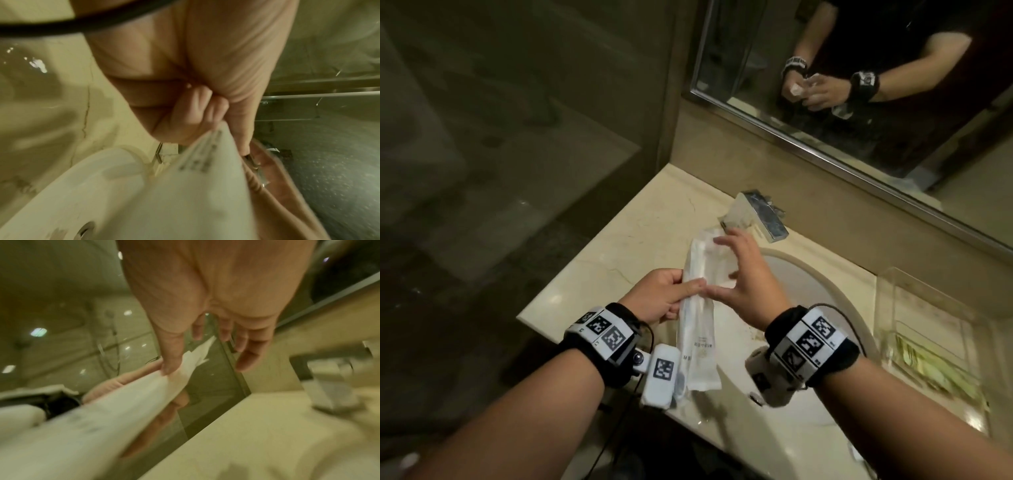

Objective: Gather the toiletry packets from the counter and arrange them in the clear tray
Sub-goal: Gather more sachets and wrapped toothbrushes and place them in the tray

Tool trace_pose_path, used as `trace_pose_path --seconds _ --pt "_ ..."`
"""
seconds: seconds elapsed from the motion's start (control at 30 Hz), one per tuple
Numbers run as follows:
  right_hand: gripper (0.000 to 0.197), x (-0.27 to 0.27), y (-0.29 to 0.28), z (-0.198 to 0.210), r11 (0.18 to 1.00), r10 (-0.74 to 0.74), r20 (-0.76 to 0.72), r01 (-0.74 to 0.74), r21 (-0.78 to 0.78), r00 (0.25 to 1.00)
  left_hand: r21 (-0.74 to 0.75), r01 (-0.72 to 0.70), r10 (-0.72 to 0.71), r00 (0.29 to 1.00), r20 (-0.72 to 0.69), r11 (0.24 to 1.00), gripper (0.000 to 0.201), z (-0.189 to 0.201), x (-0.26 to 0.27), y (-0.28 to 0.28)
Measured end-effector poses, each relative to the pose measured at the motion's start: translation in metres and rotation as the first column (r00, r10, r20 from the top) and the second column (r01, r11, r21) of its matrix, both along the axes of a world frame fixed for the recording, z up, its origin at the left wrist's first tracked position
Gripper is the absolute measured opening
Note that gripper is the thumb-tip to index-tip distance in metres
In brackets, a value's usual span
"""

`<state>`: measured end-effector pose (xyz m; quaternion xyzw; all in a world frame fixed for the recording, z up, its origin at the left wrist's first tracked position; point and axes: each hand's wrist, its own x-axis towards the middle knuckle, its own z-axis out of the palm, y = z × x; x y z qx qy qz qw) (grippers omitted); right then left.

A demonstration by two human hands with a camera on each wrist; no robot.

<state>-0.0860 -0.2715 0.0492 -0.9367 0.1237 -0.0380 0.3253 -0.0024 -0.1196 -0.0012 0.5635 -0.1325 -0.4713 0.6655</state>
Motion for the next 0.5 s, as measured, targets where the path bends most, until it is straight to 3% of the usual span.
trace_pose_path --seconds 0.03,0.07,0.13,0.17,0.33,0.5 --pt "0.072 -0.001 0.006 -0.002 0.981 -0.118 -0.069 0.127 0.147 0.991 0.000 -0.042 0.042 0.999 0.012 0.999 0.018 0.000 0.002 0.001" --pt "0.069 -0.003 0.011 -0.004 0.899 -0.200 -0.172 0.250 0.361 0.965 -0.001 -0.084 0.084 0.996 0.020 0.997 0.017 -0.001 0.004 0.002" --pt "0.035 -0.008 0.018 -0.014 0.592 -0.178 -0.385 0.411 0.693 0.906 0.004 -0.162 0.162 0.986 0.033 0.987 0.017 -0.002 0.008 0.004" --pt "0.020 -0.010 0.021 -0.017 0.540 -0.147 -0.406 0.417 0.731 0.902 0.010 -0.193 0.193 0.980 0.044 0.981 0.017 -0.003 0.010 0.006" --pt "0.018 -0.012 0.028 -0.028 0.598 -0.172 -0.274 0.321 0.734 0.946 0.060 -0.316 0.313 0.948 0.061 0.947 0.020 -0.008 0.015 0.015" --pt "0.019 -0.014 0.033 -0.027 0.651 -0.133 -0.259 0.282 0.705 0.957 0.043 -0.295 0.294 0.956 0.022 0.955 0.021 -0.008 0.016 0.020"
